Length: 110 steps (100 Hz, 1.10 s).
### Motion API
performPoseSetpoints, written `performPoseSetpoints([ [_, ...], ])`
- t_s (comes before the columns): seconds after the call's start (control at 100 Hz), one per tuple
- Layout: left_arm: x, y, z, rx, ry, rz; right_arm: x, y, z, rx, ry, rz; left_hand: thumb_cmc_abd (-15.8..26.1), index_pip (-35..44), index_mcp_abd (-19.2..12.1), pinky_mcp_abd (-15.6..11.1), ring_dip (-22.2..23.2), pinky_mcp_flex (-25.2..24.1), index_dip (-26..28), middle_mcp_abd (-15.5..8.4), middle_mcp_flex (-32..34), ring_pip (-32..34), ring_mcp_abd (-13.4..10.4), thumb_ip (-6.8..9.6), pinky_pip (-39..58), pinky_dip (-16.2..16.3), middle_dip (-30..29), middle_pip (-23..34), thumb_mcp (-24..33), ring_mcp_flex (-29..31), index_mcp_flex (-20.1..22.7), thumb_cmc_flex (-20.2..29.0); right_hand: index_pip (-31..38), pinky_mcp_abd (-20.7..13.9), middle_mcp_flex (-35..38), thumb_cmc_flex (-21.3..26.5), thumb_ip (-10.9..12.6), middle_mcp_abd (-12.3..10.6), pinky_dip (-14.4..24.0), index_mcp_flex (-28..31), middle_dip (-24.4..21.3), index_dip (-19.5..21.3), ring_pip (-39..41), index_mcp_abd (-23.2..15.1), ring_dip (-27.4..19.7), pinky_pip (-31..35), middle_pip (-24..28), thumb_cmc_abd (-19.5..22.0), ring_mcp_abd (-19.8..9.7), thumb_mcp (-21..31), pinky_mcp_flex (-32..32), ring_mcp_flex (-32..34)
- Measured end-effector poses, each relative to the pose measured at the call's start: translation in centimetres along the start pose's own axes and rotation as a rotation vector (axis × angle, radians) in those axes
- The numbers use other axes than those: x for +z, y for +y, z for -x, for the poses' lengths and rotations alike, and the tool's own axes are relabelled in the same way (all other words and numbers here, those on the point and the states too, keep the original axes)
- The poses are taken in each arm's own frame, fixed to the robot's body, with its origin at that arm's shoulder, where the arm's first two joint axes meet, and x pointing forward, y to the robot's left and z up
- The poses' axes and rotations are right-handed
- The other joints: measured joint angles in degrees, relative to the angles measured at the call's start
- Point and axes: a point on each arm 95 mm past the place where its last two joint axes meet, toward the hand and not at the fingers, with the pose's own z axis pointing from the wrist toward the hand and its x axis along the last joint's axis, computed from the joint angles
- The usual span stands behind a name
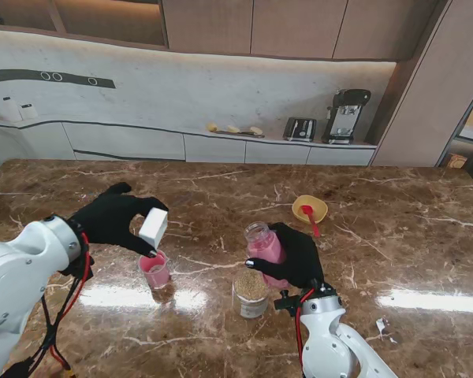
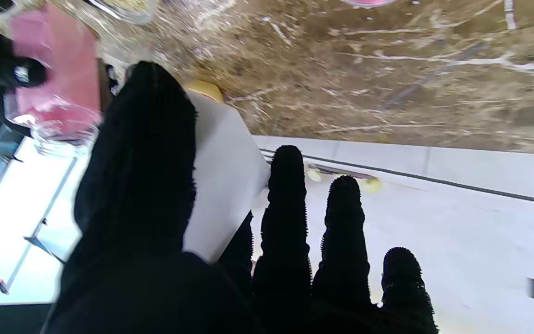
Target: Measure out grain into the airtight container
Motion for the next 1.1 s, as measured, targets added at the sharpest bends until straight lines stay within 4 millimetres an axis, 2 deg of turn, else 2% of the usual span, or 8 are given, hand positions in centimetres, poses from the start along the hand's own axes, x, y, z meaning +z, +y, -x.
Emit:
performPoseSetpoints([
  [0.2, 2.9, -0.6, -3.3, 0.014, 0.061, 0.068, -0.1, 0.4, -0.7, 0.005, 0.036, 0.019, 0.0, 0.0, 0.1, 0.1, 0.6, 0.0, 0.0, 0.1, 0.7, 0.2, 0.5, -0.01, 0.5, 0.7, 1.2, 0.1, 0.0, 1.3, 0.0, 0.0, 0.0, 0.0, 0.0, 0.0, 0.0, 0.0, 0.0, 0.0, 0.0, 0.0, 0.0, 0.0, 0.0, 0.7, 0.0, 0.0, 0.0, 0.0, 0.6, 0.0],
  [0.53, 6.2, -0.9, -5.8, 0.027, 0.114, 0.156, -0.4, 0.6, -2.1, -0.025, 0.092, 0.009, 0.0, -0.2, 0.9, 0.1, 1.2, 0.0, 0.0, 0.6, 1.5, 1.3, 0.6, -0.01, 0.6, 1.4, 2.5, 0.1, -0.5, 1.3, 0.6, 0.0, 0.0, 0.0, 0.0, 0.0, 0.0, 0.0, 0.0, 0.0, 0.0, 0.0, 0.6, 0.0, 0.0, 1.5, 0.0, 0.0, 0.0, 0.0, 2.5, 0.0],
  [0.75, 7.3, -1.8, -7.2, 0.037, 0.145, 0.181, -0.6, 0.0, -2.4, -0.062, 0.11, -0.033, 0.0, -0.2, 1.6, 0.2, 1.4, 0.0, 0.0, 1.1, 2.0, 1.4, 0.6, -0.01, 0.6, 2.0, 3.1, 0.1, -0.5, 1.3, 0.7, 0.0, 0.0, 0.0, 0.0, 0.0, 0.0, 0.0, 0.0, 0.0, 0.0, 0.1, 0.6, 0.0, 1.3, 2.2, 0.0, 0.0, 0.0, 0.0, 3.3, 0.0],
  [1.1, 8.6, -3.5, -10.8, 0.171, 0.198, 0.268, -0.5, -0.3, -2.6, -0.064, 0.112, -0.042, 0.0, -0.2, 2.3, 0.2, 1.5, 0.0, 0.0, 1.5, 2.0, 2.1, 0.6, -0.01, 0.6, 2.0, 4.3, 0.8, -0.6, 2.1, 1.2, 0.0, 0.0, 0.0, 0.1, 0.0, 0.0, 0.0, 0.0, 0.0, 0.0, 0.1, 1.1, 0.0, 1.4, 2.3, 0.0, 0.0, 0.1, 0.0, 3.9, 0.0],
])
